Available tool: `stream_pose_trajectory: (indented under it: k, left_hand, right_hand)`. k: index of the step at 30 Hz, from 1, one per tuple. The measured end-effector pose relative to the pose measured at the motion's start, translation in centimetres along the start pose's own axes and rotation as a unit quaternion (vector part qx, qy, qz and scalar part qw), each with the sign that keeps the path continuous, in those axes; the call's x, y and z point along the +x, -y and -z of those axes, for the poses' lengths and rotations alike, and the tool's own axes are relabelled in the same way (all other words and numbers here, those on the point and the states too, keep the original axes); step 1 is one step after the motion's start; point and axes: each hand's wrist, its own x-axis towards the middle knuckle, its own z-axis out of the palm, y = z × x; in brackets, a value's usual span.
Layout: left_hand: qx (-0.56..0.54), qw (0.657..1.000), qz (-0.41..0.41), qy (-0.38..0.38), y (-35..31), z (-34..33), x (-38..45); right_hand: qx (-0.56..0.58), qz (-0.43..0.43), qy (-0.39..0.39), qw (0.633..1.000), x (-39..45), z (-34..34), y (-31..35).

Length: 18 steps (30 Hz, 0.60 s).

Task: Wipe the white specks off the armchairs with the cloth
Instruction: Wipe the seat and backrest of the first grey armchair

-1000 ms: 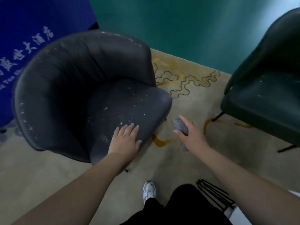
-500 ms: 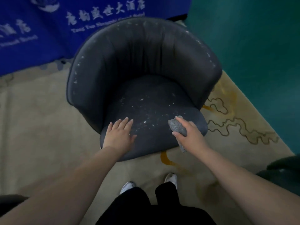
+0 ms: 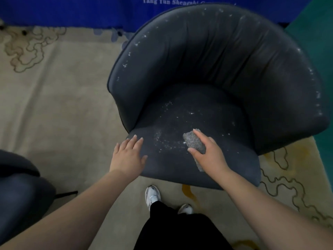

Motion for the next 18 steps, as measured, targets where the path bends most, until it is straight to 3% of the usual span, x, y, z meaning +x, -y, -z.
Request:
stream_pose_trajectory:
  k: [8,14,18]
  left_hand:
    - [-0.072,0.993,0.089,-0.027,2.2,-6.7,6.0]
    - [-0.090,0.990,0.091,-0.058,3.1,-12.9,10.4]
    - [-0.099,0.989,0.083,-0.075,3.2,-16.4,13.3]
  right_hand:
    - [0.019,0.011,0.045,0.999,9.0,-6.7,-3.6]
    - [0.003,0.047,0.081,0.996,16.1,-13.2,-6.6]
    - [-0.065,0.094,0.091,0.989,20.0,-16.5,-8.2]
